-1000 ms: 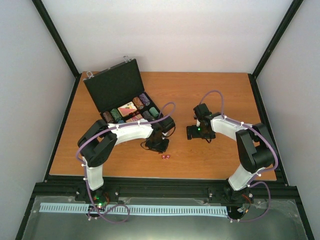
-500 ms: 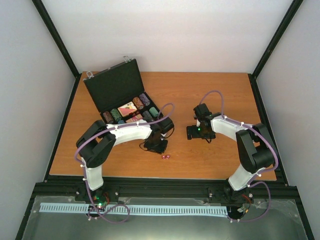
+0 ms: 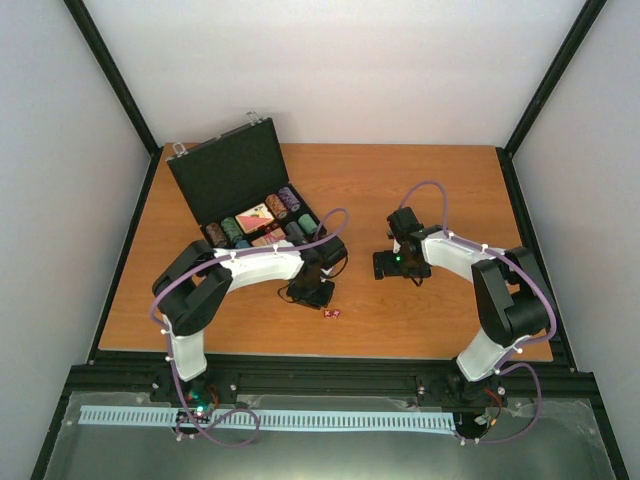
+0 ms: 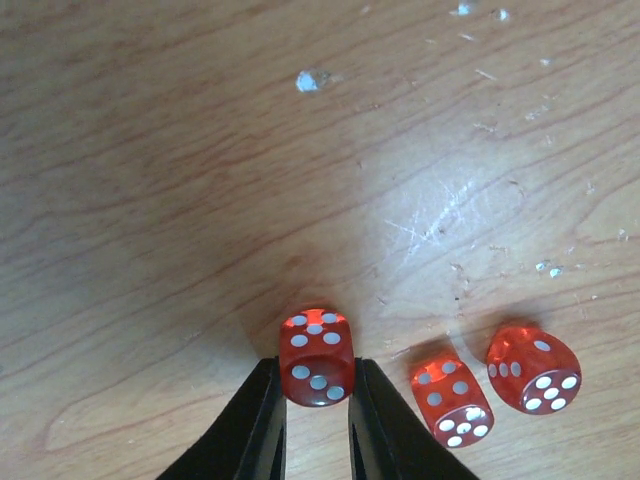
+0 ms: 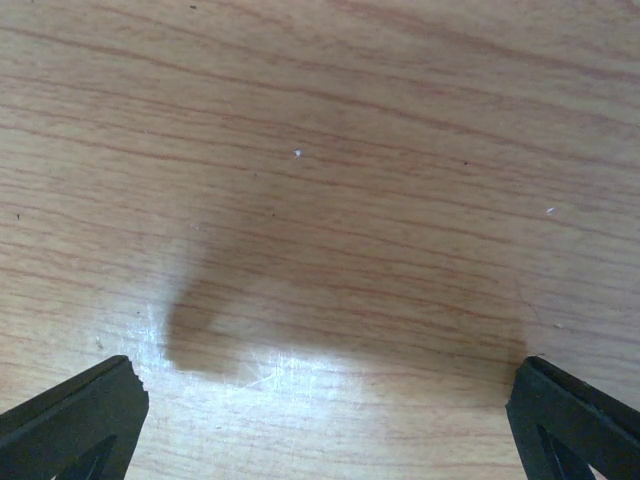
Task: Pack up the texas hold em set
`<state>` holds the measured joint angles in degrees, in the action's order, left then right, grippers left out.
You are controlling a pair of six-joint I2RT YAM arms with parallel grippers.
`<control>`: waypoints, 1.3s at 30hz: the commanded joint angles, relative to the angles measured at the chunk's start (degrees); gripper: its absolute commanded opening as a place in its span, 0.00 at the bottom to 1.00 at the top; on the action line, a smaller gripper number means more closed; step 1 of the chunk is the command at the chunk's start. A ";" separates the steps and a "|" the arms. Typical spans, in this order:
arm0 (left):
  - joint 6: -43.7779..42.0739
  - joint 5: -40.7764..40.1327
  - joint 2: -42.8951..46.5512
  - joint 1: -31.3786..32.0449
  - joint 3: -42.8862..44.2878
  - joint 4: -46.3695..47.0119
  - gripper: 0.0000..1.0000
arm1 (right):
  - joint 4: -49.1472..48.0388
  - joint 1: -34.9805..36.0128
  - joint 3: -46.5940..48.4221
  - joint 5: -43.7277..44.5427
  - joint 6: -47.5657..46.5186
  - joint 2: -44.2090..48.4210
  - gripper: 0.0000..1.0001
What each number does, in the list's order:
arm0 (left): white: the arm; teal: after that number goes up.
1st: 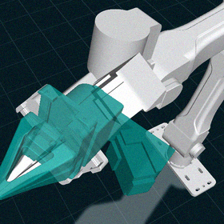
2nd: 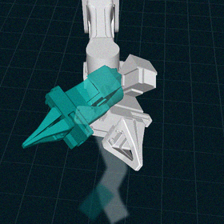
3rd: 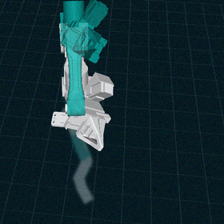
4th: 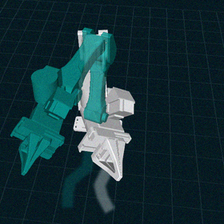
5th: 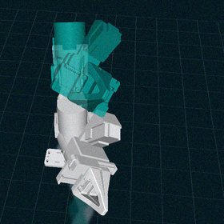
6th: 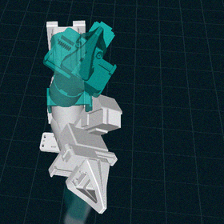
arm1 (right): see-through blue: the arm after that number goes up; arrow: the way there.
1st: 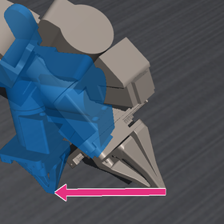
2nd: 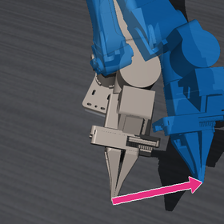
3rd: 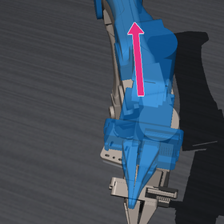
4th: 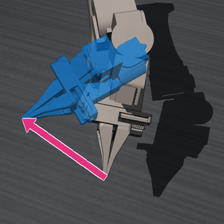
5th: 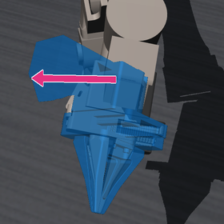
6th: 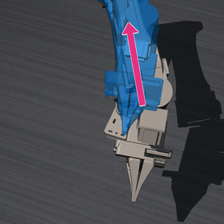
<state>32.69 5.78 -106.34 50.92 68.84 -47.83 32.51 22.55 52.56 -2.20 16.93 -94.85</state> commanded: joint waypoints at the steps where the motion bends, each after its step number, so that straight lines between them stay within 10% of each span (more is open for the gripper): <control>1: -0.64 -2.28 -1.23 0.57 2.23 -0.73 0.15 | -0.23 0.03 -0.70 -0.92 0.06 -0.34 1.00; 17: -3.48 -11.87 6.24 -11.54 6.52 -6.66 0.16 | -0.53 0.10 -0.69 -1.47 0.23 -0.84 1.00; 27: -6.84 -12.38 0.33 -28.27 12.09 -2.09 0.16 | -0.42 0.08 -0.63 -1.88 0.08 -1.04 1.00; 39: -5.38 -13.01 -7.01 -32.45 15.24 4.31 0.15 | 0.05 0.04 -0.70 -1.40 0.01 -1.44 1.00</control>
<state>27.20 -6.13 -111.18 19.55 80.88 -46.54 32.51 22.55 52.56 -2.24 16.93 -94.85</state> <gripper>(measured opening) 0.179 1.000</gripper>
